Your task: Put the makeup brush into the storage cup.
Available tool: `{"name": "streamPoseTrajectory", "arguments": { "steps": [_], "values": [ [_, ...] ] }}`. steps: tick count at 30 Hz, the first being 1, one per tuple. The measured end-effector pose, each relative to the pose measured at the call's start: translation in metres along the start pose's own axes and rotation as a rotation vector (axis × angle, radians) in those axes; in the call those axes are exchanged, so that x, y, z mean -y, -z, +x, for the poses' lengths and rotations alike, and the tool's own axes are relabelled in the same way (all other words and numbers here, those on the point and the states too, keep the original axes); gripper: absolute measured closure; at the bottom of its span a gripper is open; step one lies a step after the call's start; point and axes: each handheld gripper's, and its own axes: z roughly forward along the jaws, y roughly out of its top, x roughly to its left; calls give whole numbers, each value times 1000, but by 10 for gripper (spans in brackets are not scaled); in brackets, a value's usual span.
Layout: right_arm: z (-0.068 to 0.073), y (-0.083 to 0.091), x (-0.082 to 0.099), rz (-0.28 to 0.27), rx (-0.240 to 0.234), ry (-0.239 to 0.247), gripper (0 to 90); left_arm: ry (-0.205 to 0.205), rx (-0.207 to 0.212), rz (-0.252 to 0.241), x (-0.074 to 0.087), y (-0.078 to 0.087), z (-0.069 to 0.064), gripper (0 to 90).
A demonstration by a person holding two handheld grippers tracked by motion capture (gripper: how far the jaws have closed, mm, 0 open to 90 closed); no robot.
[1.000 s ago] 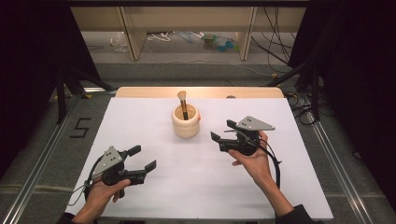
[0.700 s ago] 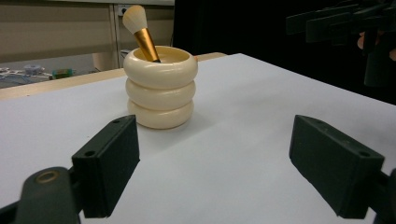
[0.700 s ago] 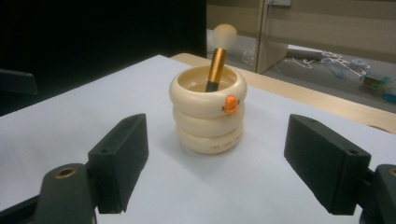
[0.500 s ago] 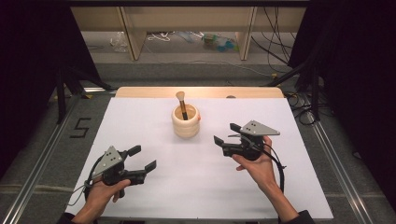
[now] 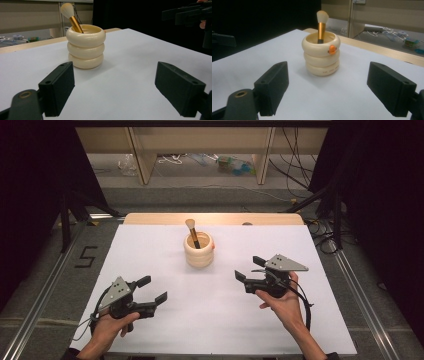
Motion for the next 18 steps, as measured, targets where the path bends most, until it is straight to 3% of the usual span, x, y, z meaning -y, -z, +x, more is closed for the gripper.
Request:
{"name": "streamPoseTrajectory", "arguments": {
  "steps": [6,11,15,17,18],
  "values": [
    [0,8,6,-19,-6,4,167,1,-1,-1,0,0,0,161],
    [1,17,12,-13,9,48,160,0,-1,-1,1,0,0,161],
    [3,24,19,-15,5,54,157,0,-1,1,1,0,0,161],
    [6,29,23,9,0,33,157,1,0,0,1,0,0,161],
    [5,30,24,-10,10,48,156,1,0,0,0,0,0,161]
  ]
}}
